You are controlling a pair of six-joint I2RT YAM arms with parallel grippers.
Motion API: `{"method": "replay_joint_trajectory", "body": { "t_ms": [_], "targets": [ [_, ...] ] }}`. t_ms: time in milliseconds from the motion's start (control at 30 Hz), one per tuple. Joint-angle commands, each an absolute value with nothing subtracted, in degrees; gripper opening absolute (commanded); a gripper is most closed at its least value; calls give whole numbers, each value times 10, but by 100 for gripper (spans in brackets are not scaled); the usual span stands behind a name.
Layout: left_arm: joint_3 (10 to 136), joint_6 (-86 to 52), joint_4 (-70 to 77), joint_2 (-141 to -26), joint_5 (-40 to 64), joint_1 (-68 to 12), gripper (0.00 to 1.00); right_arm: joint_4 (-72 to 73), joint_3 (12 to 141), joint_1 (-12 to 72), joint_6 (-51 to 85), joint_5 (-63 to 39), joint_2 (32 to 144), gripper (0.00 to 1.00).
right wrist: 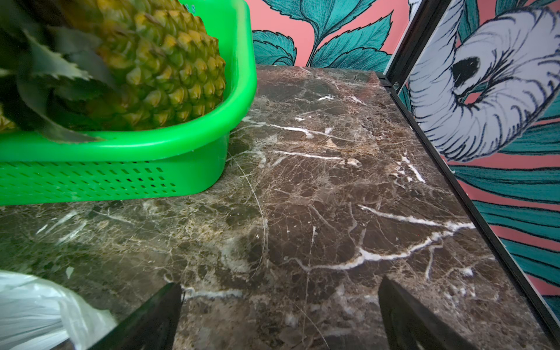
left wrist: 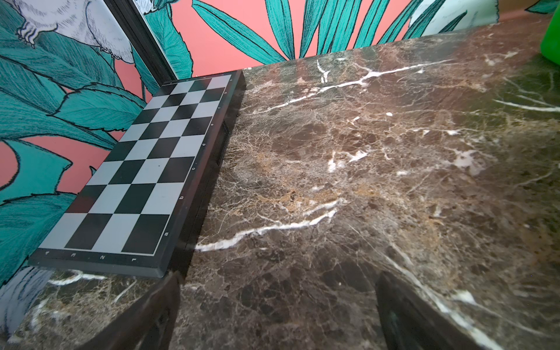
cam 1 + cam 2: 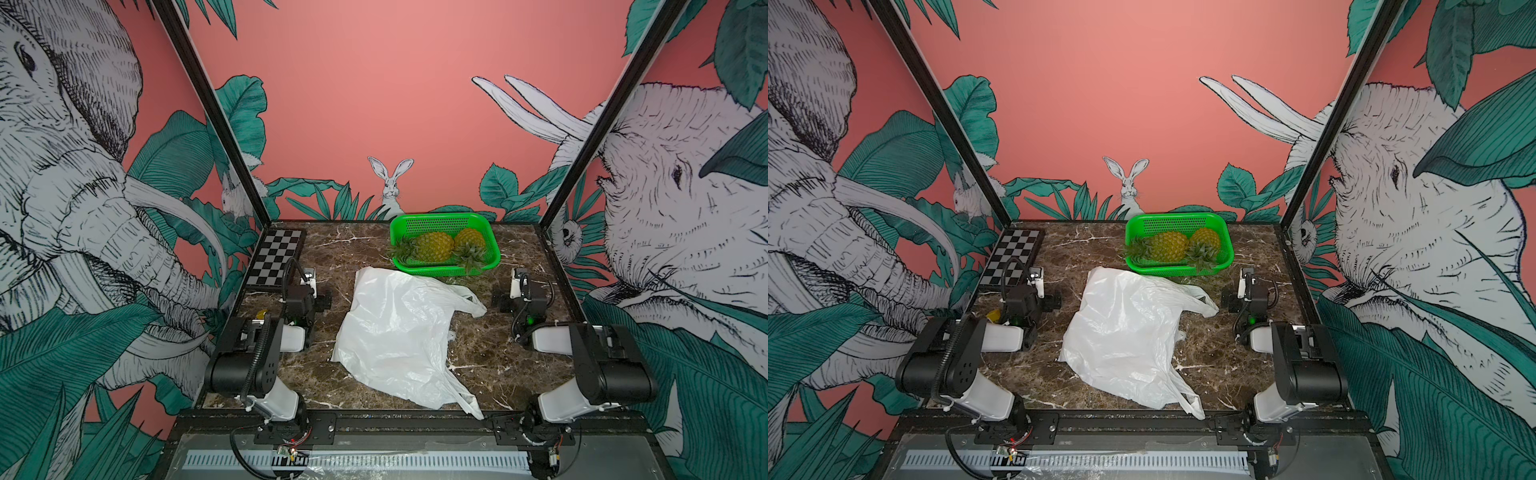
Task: Place the pineapple into a plastic bag & tie a knot
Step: Pick up the plastic bag at the center of the board.
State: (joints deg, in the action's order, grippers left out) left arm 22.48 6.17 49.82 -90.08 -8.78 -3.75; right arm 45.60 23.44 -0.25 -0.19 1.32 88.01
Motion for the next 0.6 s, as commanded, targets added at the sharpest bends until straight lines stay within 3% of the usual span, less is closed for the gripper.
{"method": "replay_joint_trajectory", "body": {
  "t_ms": [0, 100, 200, 433, 567],
  "targets": [
    [233, 58, 503, -889, -83, -37, 99, 478, 233, 0, 2, 18, 875, 99],
    [227, 60, 516, -886, -79, -37, 99, 494, 226, 0, 16, 51, 867, 99],
    [222, 75, 487, -828, -51, -37, 100, 417, 223, -3, 23, 72, 784, 99],
    [347, -47, 75, -642, 24, -51, 98, 61, 280, -2, 128, 51, 550, 94],
    [410, -116, -81, -591, 29, -155, 96, -123, 323, 0, 216, 13, 457, 89]
  ]
}}
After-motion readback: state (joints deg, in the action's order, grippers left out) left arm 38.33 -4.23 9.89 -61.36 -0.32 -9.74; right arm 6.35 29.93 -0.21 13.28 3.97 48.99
